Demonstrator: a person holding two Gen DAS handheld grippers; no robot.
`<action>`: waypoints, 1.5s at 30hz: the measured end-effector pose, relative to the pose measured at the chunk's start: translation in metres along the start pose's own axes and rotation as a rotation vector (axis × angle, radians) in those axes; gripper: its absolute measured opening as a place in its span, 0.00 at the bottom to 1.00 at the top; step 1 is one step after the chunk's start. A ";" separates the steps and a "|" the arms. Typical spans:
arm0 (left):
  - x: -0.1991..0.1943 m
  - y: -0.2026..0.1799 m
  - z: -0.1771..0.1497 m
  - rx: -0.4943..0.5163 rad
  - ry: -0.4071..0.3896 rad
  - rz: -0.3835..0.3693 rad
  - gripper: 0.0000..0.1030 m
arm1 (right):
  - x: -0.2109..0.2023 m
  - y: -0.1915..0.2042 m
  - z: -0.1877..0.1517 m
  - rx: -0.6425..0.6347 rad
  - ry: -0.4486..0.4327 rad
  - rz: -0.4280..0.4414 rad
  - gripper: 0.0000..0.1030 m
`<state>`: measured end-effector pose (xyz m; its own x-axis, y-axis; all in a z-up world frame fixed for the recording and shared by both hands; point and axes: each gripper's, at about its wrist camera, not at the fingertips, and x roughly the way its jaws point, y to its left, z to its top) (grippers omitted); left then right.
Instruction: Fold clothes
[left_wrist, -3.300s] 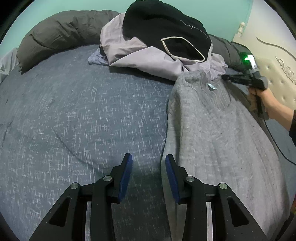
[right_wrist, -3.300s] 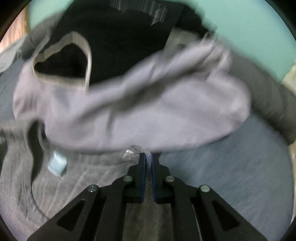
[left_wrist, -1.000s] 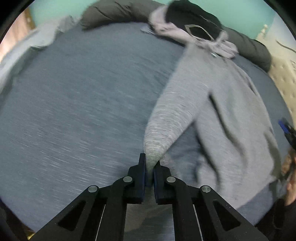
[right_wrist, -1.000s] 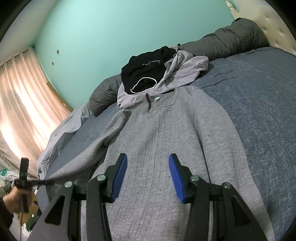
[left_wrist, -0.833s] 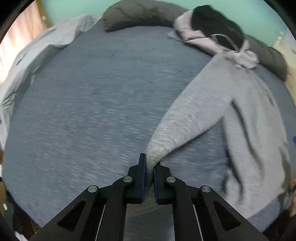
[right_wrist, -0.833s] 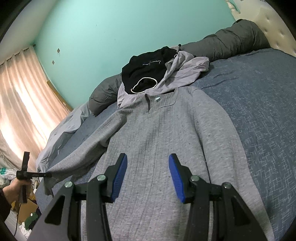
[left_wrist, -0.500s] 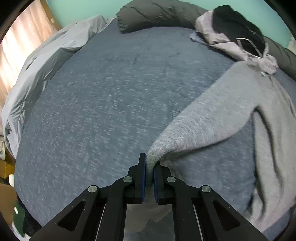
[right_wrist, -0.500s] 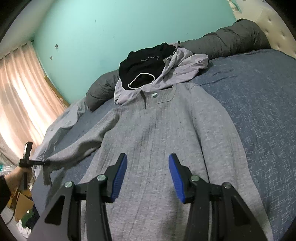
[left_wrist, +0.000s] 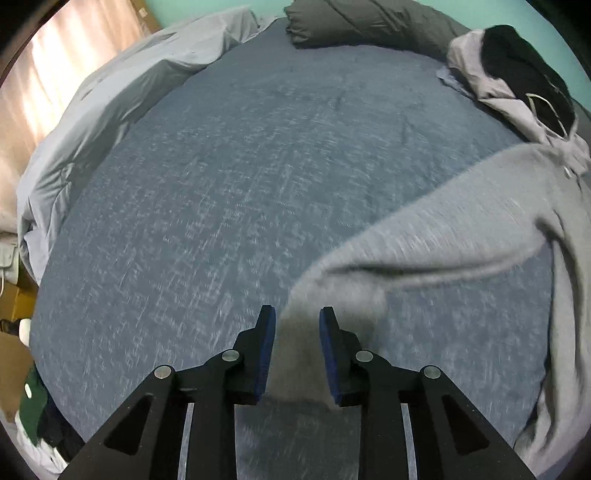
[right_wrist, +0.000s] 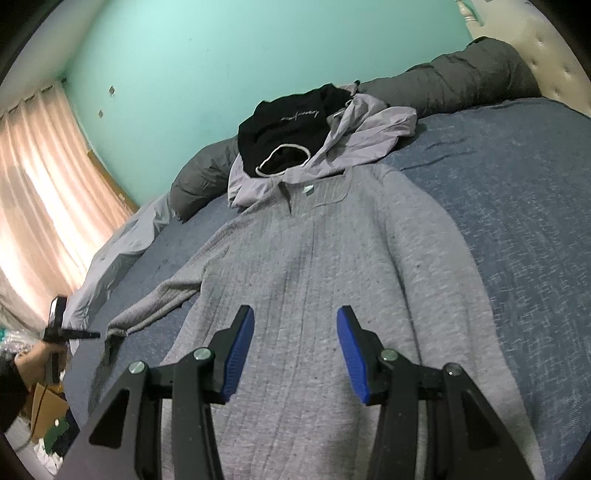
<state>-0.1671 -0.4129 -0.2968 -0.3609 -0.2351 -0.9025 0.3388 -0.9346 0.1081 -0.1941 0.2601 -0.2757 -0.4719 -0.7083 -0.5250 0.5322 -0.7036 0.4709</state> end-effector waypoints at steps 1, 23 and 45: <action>-0.005 -0.001 -0.006 0.003 -0.006 -0.012 0.27 | -0.006 -0.002 0.002 0.012 -0.004 -0.006 0.46; -0.125 -0.114 -0.112 0.191 -0.115 -0.391 0.37 | -0.123 -0.125 -0.052 0.145 0.470 -0.291 0.56; -0.130 -0.118 -0.130 0.188 -0.098 -0.395 0.42 | -0.137 -0.120 -0.047 0.018 0.415 -0.284 0.05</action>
<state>-0.0476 -0.2371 -0.2466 -0.5144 0.1340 -0.8470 -0.0020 -0.9879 -0.1550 -0.1610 0.4444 -0.2936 -0.2754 -0.4087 -0.8701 0.4092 -0.8689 0.2785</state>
